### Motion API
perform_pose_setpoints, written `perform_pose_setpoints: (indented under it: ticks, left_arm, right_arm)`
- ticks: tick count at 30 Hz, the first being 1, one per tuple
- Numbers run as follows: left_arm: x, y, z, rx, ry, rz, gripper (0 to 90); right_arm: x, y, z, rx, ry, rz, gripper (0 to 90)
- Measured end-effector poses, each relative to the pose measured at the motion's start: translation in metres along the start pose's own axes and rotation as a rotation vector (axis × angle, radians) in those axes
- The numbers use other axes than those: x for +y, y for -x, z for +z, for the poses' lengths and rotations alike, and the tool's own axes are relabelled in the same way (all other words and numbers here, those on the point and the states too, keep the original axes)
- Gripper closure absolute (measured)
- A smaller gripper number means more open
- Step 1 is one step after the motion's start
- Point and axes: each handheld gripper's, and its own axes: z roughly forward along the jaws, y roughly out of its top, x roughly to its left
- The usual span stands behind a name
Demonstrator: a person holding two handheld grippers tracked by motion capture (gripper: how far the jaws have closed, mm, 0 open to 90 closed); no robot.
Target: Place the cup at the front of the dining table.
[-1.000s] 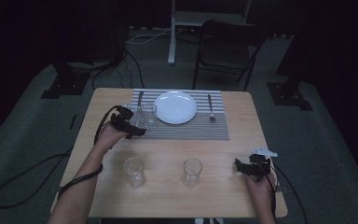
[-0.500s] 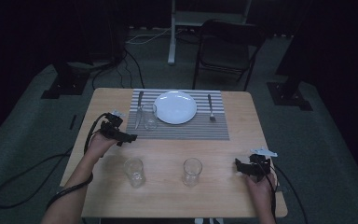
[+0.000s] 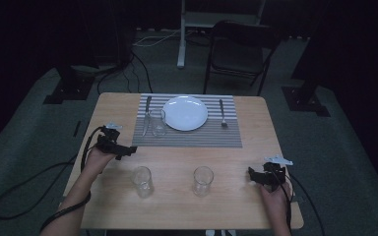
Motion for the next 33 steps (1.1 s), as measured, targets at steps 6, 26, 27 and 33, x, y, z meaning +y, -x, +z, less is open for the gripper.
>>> perform_pose_setpoints:
  ticks: [6,26,27,33]
  left_arm:
    - [-0.019,-0.005,-0.006,0.006,0.0,-0.007,0.1]
    - [-0.082,-0.023,-0.032,0.129,0.06,-0.065,0.1]
    - [-0.085,-0.023,-0.033,0.135,0.072,-0.069,0.1]
    - [-0.102,-0.018,-0.037,0.191,0.093,-0.075,0.1]
  right_arm:
    - [0.0,0.0,0.0,0.0,0.0,0.0,12.6]
    - [0.0,0.0,0.0,0.0,0.0,0.0,12.7]
    - [0.0,0.0,0.0,0.0,0.0,0.0,12.6]
    - [0.0,0.0,0.0,0.0,0.0,0.0,12.6]
